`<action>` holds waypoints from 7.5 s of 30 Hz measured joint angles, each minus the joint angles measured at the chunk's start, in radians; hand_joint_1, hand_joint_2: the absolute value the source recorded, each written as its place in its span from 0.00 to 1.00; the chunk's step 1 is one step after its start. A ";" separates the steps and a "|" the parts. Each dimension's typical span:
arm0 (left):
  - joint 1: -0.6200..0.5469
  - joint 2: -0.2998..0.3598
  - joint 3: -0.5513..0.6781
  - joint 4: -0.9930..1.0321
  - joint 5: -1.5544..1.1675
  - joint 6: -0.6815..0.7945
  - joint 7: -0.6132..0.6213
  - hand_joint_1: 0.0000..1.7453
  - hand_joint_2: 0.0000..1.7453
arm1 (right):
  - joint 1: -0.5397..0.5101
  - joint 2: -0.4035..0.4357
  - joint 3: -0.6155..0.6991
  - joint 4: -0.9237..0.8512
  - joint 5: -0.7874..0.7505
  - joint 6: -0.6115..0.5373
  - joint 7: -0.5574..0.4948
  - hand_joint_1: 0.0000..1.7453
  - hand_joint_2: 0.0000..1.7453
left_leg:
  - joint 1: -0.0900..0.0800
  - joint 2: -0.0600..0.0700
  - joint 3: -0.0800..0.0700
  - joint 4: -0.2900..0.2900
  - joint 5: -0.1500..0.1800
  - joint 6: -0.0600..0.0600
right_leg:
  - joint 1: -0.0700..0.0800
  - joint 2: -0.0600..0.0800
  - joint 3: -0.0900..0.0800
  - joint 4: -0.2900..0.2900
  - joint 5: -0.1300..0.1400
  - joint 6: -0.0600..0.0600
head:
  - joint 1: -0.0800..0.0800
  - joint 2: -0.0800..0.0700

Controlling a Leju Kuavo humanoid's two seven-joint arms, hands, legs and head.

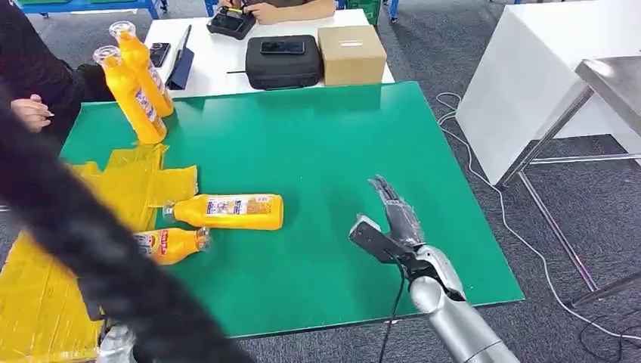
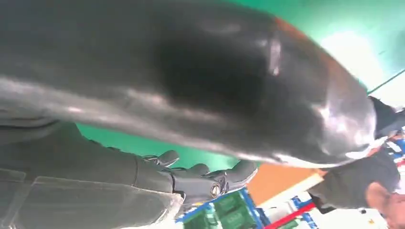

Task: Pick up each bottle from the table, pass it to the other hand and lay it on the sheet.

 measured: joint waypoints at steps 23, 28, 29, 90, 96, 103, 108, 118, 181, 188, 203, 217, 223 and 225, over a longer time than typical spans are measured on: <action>0.035 -0.049 -0.082 -0.402 0.361 -0.159 0.137 0.00 0.00 | -0.372 0.270 0.252 0.344 0.189 0.094 0.117 0.00 1.00 | 0.000 0.003 -0.006 0.000 0.000 0.000 | 0.000 0.001 -0.008 0.001 0.001 -0.002 | 0.000 0.000; 0.033 -0.060 -0.098 -0.402 0.364 -0.166 0.148 0.00 0.00 | -0.415 0.328 0.282 0.443 0.215 0.098 0.134 0.00 1.00 | 0.000 0.003 -0.007 0.000 0.000 0.000 | 0.000 0.001 -0.009 0.001 0.001 -0.002 | 0.000 0.000; 0.032 -0.061 -0.101 -0.402 0.365 -0.166 0.149 0.00 0.00 | -0.419 0.336 0.285 0.457 0.217 0.098 0.135 0.00 1.00 | 0.000 0.003 -0.007 0.000 0.000 0.000 | 0.000 0.001 -0.009 0.001 0.001 -0.002 | 0.000 0.000; -0.125 -0.109 -0.218 -0.385 0.488 -0.191 0.156 0.00 0.00 | -0.646 0.498 0.364 1.000 0.426 0.277 0.366 0.00 0.00 | 0.000 0.003 -0.007 0.001 0.000 0.000 | 0.000 0.001 -0.009 0.001 0.001 -0.002 | 0.000 0.000; -0.125 -0.109 -0.218 -0.385 0.488 -0.208 0.153 0.00 0.00 | -0.656 0.509 0.384 0.995 0.420 0.249 0.369 0.00 0.00 | 0.000 0.003 -0.007 0.001 0.000 0.000 | 0.000 0.001 -0.009 0.001 0.001 -0.002 | 0.000 0.000; -0.127 -0.109 -0.217 -0.385 0.488 -0.207 0.154 0.00 0.00 | -0.657 0.515 0.423 0.964 0.404 0.249 0.375 0.00 0.00 | 0.000 0.003 -0.007 0.001 0.000 0.000 | 0.000 0.001 -0.009 0.001 0.001 -0.002 | 0.000 0.000; -0.127 -0.109 -0.214 -0.385 0.488 -0.207 0.154 0.00 0.00 | -0.658 0.517 0.442 0.954 0.402 0.249 0.378 0.00 0.00 | 0.000 0.003 -0.007 0.001 0.000 0.000 | 0.000 0.001 -0.009 0.001 0.001 -0.002 | 0.000 0.000; -0.127 -0.112 -0.208 -0.385 0.482 -0.217 0.166 0.00 0.00 | -0.666 0.517 0.471 0.935 0.297 0.213 0.350 0.00 1.00 | 0.000 0.003 -0.007 0.001 0.000 0.000 | 0.000 0.001 -0.009 0.001 0.001 -0.002 | 0.000 0.000; -0.114 -0.098 -0.158 -0.332 0.506 -0.240 0.138 0.00 0.00 | -0.744 0.459 0.695 0.940 0.424 0.227 0.472 0.00 0.00 | 0.000 0.003 -0.008 0.001 0.001 0.000 | 0.000 0.001 -0.009 0.001 0.001 -0.002 | 0.000 0.000; -0.050 -0.084 -0.127 -0.392 0.489 -0.241 0.110 0.00 0.00 | -0.730 0.387 0.573 0.662 0.565 0.208 0.539 0.00 0.00 | 0.000 0.002 -0.008 0.001 0.001 0.000 | 0.000 0.001 -0.009 0.001 0.001 -0.002 | 0.000 0.000; -0.005 -0.082 -0.122 -0.443 0.471 -0.242 0.111 0.00 0.00 | -0.595 0.316 0.326 0.371 0.564 0.025 0.405 0.00 1.00 | 0.000 0.003 -0.007 0.001 0.000 0.000 | 0.000 0.001 -0.009 0.001 0.001 -0.002 | 0.000 0.000; -0.051 -0.104 -0.212 -0.444 0.456 -0.187 0.129 0.00 0.00 | -0.628 0.467 0.257 0.717 0.378 0.018 0.335 0.00 1.00 | 0.000 0.004 -0.008 0.001 0.000 0.000 | 0.000 0.002 -0.010 0.001 0.001 -0.002 | 0.000 0.000; -0.041 -0.106 -0.219 -0.481 0.446 -0.169 0.127 0.00 0.00 | -0.660 0.502 0.404 0.728 0.175 0.014 0.394 0.00 1.00 | 0.000 0.004 -0.008 0.001 0.000 0.000 | 0.000 0.002 -0.010 0.001 0.001 -0.002 | 0.000 0.000; -0.035 -0.105 -0.219 -0.491 0.445 -0.169 0.125 0.00 0.00 | -0.667 0.507 0.459 0.728 0.146 0.007 0.404 0.00 1.00 | 0.000 0.003 -0.008 0.001 0.000 0.000 | 0.000 0.002 -0.010 0.001 0.001 -0.002 | 0.000 0.000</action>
